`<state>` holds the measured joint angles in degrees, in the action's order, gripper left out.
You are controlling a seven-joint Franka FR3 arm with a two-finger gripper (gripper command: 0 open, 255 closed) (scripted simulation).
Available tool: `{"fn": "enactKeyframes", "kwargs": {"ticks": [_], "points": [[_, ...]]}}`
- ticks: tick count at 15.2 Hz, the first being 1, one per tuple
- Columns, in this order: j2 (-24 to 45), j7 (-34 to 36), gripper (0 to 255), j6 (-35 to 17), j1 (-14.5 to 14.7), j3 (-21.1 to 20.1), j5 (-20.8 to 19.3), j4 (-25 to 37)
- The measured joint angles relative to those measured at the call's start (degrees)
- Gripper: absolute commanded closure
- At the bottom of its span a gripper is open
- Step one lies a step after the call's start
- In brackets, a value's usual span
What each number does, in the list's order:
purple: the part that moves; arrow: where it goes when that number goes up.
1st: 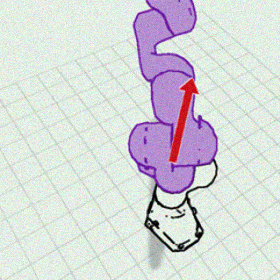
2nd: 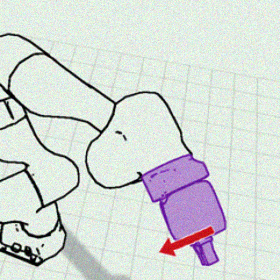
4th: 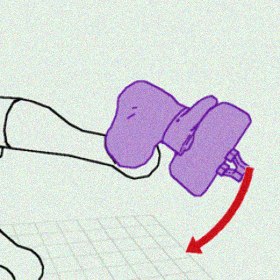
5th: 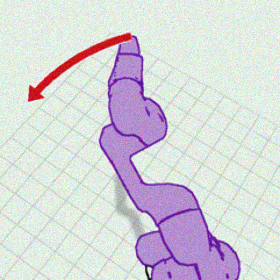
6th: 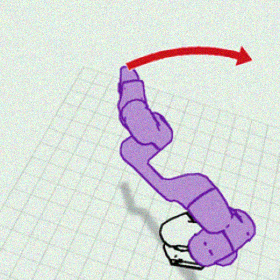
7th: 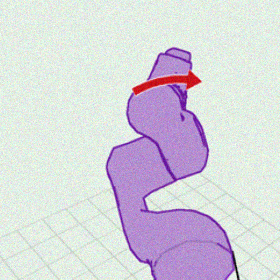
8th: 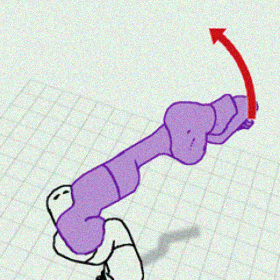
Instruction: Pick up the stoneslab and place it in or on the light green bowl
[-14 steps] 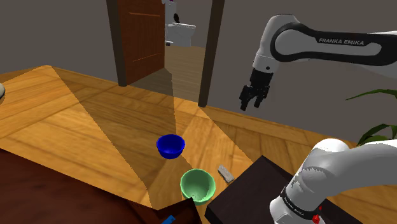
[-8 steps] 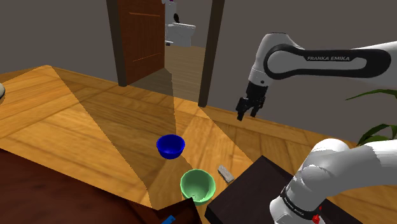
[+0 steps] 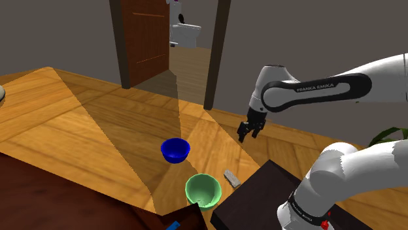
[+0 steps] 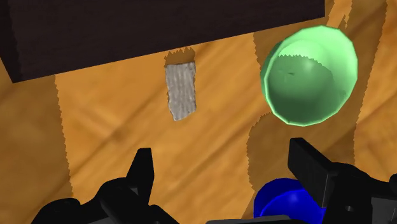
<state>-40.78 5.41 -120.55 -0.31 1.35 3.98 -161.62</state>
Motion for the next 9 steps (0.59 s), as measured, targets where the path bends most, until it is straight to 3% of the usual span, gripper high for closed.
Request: {"fn": "enactKeyframes", "kwargs": {"ticks": [6,9], "points": [[9.9,-1.0,0,-16.8,0.1,0.4,0.7,-6.6],[18.6,-1.8,0,-27.2,1.0,0.8,2.0,-8.2]]}}
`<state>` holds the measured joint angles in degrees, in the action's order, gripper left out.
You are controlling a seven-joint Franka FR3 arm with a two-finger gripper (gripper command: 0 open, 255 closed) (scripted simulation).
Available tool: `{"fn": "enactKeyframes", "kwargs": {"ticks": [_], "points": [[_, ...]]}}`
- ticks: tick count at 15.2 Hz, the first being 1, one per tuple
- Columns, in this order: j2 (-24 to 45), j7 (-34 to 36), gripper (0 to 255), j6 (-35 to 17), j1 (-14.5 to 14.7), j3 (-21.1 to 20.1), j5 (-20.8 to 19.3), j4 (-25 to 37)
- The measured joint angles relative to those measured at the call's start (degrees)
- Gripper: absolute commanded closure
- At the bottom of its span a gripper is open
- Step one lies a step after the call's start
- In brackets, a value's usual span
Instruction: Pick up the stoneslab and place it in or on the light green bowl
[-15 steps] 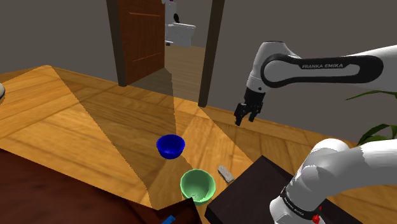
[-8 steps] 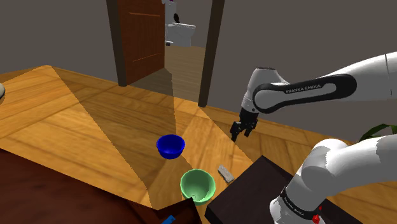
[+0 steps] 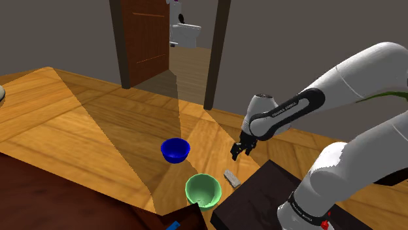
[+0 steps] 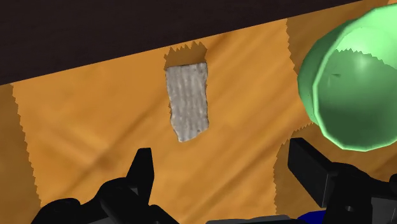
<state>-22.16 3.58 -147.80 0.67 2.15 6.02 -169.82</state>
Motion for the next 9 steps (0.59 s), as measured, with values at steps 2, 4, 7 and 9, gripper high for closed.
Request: {"fn": "enactKeyframes", "kwargs": {"ticks": [2,4,7,9], "points": [[5.4,-1.1,0,-6.4,0.7,0.7,1.3,-0.9],[11.7,-3.2,0,-12.6,2.2,1.7,3.8,-0.7],[22.0,-11.6,0,-21.3,5.5,1.8,15.1,0.9],[29.6,-22.3,0,-26.1,3.2,-3.7,28.8,3.8]]}}
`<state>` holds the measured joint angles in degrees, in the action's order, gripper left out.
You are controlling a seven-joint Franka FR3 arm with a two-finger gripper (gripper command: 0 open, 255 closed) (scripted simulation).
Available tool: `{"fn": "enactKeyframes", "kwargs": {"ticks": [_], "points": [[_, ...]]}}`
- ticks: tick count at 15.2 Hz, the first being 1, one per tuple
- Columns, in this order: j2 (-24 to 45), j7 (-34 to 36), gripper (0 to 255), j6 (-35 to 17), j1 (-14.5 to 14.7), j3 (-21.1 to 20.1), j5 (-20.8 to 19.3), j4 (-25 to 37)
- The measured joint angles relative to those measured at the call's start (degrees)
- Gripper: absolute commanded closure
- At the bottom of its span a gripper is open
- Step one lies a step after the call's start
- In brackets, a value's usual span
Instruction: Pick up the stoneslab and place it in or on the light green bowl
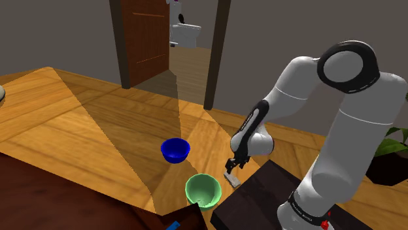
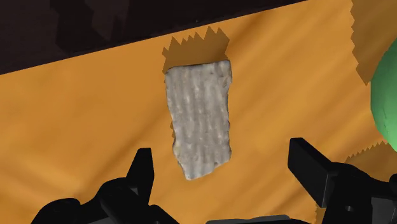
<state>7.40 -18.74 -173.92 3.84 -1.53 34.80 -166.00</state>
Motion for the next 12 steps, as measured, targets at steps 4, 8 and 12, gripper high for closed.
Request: {"fn": "enactKeyframes", "kwargs": {"ticks": [4,8,12], "points": [[11.4,-13.3,0,-8.3,-12.3,-13.9,14.8,4.4],[18.3,-16.2,0,-13.9,-19.5,-20.4,16.0,6.6],[22.1,-16.6,0,-16.9,-22.2,-22.5,15.2,7.9]]}}
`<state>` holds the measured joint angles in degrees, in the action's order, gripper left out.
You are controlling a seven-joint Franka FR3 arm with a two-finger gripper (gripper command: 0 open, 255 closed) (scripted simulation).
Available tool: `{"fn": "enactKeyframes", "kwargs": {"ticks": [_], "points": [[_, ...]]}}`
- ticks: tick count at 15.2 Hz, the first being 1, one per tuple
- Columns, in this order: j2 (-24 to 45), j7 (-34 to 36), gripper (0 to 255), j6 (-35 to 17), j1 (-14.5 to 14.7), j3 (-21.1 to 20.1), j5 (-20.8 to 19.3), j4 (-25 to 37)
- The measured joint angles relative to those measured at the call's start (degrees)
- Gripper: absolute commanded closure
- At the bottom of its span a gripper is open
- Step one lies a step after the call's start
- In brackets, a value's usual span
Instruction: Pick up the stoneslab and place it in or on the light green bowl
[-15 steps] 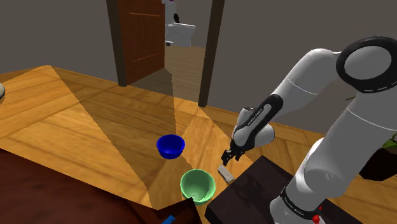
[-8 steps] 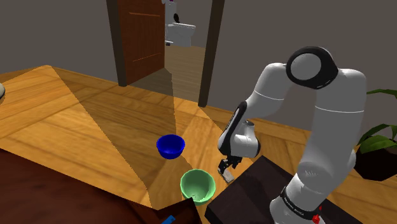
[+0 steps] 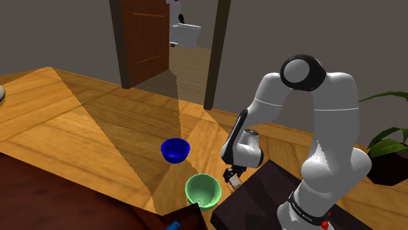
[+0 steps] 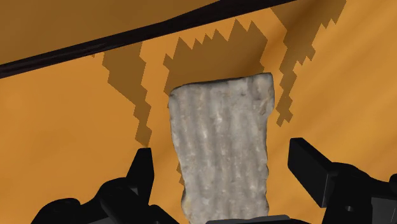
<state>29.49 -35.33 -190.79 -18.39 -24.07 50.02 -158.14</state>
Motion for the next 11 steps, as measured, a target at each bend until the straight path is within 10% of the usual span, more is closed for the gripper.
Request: {"fn": "enactKeyframes", "kwargs": {"ticks": [4,5,11], "points": [[0.3,0.0,0,-0.2,-0.1,-0.1,-0.1,0.1],[0.3,0.0,255,-0.2,-0.1,-0.1,-0.1,0.1],[0.3,0.0,255,-0.2,-0.2,-0.1,-0.1,0.1]]}}
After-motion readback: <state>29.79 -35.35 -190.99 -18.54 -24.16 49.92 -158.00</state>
